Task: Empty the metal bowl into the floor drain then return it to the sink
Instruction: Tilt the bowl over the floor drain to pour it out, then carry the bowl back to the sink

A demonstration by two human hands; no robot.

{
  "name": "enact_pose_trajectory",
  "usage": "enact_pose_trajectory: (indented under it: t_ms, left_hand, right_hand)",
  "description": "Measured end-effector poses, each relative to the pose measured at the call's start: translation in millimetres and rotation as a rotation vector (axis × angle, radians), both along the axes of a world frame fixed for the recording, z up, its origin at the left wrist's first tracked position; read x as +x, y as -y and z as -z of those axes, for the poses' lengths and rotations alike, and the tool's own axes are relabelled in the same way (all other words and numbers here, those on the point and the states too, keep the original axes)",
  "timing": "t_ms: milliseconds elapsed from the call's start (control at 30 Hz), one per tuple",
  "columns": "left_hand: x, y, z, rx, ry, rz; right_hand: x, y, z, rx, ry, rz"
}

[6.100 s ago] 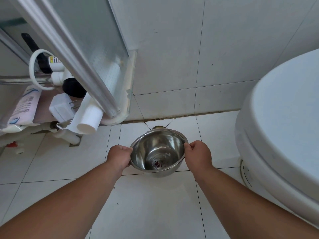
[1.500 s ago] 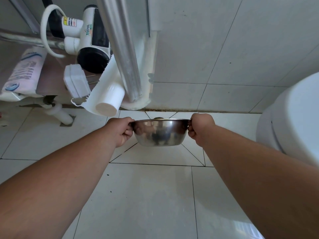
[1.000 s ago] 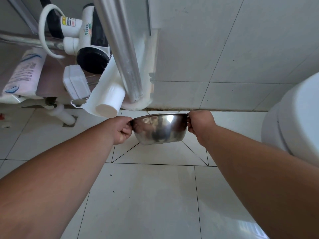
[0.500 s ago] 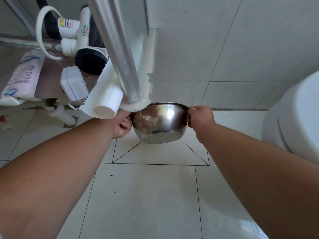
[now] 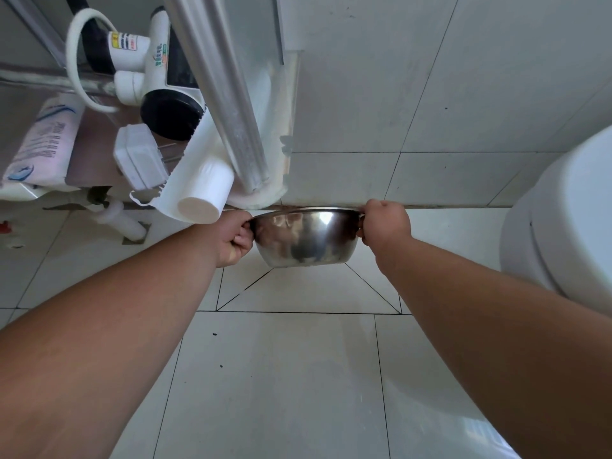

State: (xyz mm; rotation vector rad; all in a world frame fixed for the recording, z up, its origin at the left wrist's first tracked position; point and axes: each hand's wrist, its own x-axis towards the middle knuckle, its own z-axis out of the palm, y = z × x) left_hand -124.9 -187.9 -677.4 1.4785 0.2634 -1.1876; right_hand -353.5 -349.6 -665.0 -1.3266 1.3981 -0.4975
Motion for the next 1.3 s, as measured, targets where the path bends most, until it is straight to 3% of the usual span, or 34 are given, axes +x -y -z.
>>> enact_pose_trajectory:
  t_ms: [333,600,733,967,1300]
  left_hand:
    - [-22.1,-15.9,10.0,0.005,0.213,0.12]
    - [-42.5,-30.4,14.1,0.149,0.576,0.265]
    - [-58.9,-38.6,5.4,0.189,0.68,0.333]
    - [-92.6,-53.4,-12.7,0.251,0.77,0.37]
    - [-135.9,-92.2,-57.6,0.351,0.613,0.409]
  right_hand:
    - [-16.4,-10.9,-0.2,-0.138,-0.16,-0.079]
    - [-33.1,-25.0,4.8,-0.133,-0.127,-0.041]
    - [-47.8,-35.5,9.6,-0.099,-0.212,-0.046]
    - [-88.6,-66.3,6.4,0.038,-0.207,0.037]
    - [-136.3,-105.4,-27.3,0.226,-0.154,0.113]
